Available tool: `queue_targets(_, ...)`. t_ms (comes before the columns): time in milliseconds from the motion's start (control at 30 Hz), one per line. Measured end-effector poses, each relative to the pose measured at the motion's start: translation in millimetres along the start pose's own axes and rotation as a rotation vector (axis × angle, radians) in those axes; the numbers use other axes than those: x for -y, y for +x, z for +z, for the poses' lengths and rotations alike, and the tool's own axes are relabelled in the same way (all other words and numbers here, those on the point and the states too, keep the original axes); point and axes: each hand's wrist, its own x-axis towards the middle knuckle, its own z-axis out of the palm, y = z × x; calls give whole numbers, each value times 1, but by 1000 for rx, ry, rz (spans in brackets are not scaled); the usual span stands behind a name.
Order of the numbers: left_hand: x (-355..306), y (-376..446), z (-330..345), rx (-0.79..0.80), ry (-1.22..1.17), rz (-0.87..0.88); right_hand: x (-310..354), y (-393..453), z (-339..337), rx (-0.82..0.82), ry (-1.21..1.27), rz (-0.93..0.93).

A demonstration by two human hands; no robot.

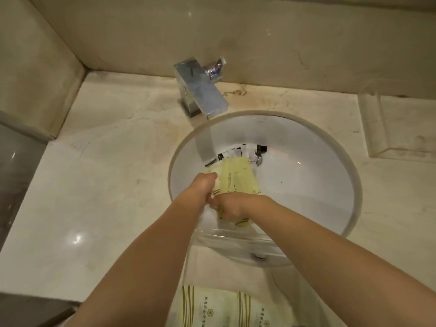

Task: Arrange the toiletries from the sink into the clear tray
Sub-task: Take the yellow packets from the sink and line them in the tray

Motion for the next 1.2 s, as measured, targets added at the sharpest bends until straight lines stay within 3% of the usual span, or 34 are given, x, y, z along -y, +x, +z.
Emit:
queue_targets(100, 0, 6, 5, 21, -4, -25, -9, 2, 4, -39, -207, 123)
queue_targets(300, 6, 30, 19, 16, 83, -5, -19, -3, 4, -185, -324, 426)
queue_targets(367, 3, 27, 21, 44, 91, -18, -27, -1, 3, -232, -189, 502)
queue_targets(467, -4, 14, 20, 37, 40, 0, -37, 4, -2, -341, 209, 557)
queue_targets(600, -5, 16, 20, 77, -16, 7, -43, 16, -4, -488, 698, 457)
queue_targets(733, -4, 15, 18, 103, -40, 19, -42, 18, -4, -455, 966, 324)
queue_targets(833, -4, 11, 19, 149, -56, 14, -32, 12, -9, -372, 920, 173)
queue_targets(1000, -6, 7, 21, 147, -100, 17, -20, 30, -1, -353, 319, 229)
queue_targets(1133, -3, 8, 16, 39, -78, -9, -17, 34, 9, -372, 297, 200)
queue_targets(1200, 2, 9, 13, -14, -91, -40, -18, 32, 6, -369, 383, 332)
